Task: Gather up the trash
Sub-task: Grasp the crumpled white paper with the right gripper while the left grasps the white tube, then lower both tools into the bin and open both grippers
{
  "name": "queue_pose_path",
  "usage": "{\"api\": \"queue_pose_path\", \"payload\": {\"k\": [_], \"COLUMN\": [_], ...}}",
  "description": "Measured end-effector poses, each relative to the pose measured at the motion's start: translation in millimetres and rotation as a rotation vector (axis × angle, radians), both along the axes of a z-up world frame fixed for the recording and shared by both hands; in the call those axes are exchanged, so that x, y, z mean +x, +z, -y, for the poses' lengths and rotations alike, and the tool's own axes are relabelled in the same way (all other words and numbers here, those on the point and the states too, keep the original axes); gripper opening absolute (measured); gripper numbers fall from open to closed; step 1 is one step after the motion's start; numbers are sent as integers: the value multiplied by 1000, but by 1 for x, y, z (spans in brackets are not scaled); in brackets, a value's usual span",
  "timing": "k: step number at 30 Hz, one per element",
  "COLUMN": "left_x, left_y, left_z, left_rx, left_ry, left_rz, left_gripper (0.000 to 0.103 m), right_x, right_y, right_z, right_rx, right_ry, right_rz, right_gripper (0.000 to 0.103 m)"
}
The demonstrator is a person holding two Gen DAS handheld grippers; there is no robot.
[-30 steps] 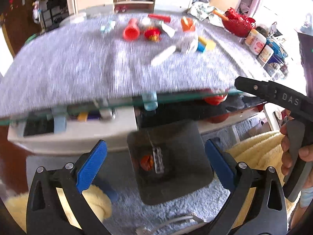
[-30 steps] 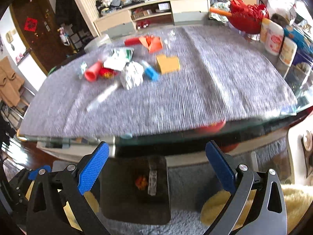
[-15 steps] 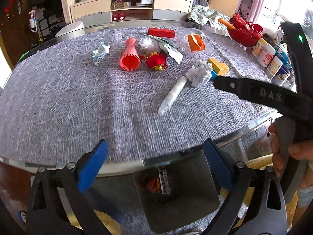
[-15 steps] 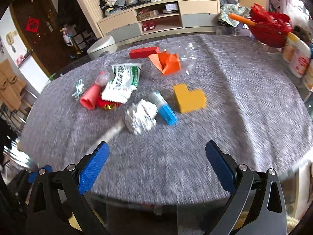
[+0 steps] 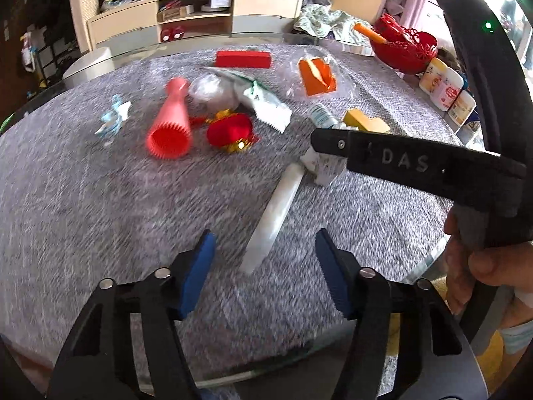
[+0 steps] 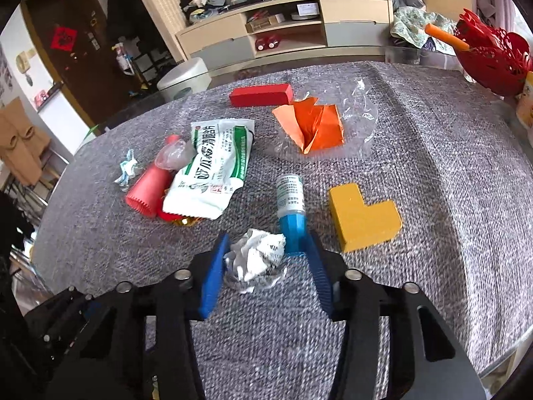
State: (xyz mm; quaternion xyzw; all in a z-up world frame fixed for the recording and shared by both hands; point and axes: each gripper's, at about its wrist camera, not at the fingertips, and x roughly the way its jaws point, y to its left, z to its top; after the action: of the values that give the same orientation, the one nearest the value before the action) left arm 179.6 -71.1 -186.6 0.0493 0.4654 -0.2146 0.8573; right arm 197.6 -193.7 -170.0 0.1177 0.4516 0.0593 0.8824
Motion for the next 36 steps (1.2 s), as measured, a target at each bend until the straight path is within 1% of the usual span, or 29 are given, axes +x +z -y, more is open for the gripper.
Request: {"api": "queue_pose_path", "payload": {"k": [1, 2, 4, 7, 9, 11, 19, 25, 30, 33, 36], "left_x": [3, 5, 9, 11, 8, 7, -19, -47, -73, -91, -107], "left_y": [0, 0, 0, 1, 0, 1, 3, 19, 31, 33, 31], "left_z": [2, 3, 5, 8, 9, 11, 1, -15, -26, -31, -34], "left_rx": [-5, -5, -5, 4, 13, 12, -3, -43, -67, -87, -96], "left_ry": [-3, -2, 1, 4, 2, 1, 15, 43, 67, 76, 80], "left_rz": [2, 5, 4, 5, 5, -1, -30, -15, -3, -4, -9], "left_gripper": [46, 43, 24, 15, 13, 12, 12, 12, 12, 12, 12], "right_x": [1, 2, 3, 2, -1, -4, -24, -55, -85, -103, -122], "right_y": [0, -1, -1, 1, 4, 8, 30, 44, 48, 46, 39], "right_z": [1, 1, 2, 3, 3, 4, 2, 3, 1, 1, -2], "right_rx": [1, 1, -1, -4, -1, 1, 7, 9, 1, 24, 19], "right_ry": [-2, -1, 1, 8, 11, 16, 23, 23, 31, 46, 53], "right_rz": [1, 0, 0, 2, 9, 17, 52, 73, 74, 69, 56], "right_gripper": [42, 41, 38, 32, 21, 19, 18, 18, 18, 18, 18]}}
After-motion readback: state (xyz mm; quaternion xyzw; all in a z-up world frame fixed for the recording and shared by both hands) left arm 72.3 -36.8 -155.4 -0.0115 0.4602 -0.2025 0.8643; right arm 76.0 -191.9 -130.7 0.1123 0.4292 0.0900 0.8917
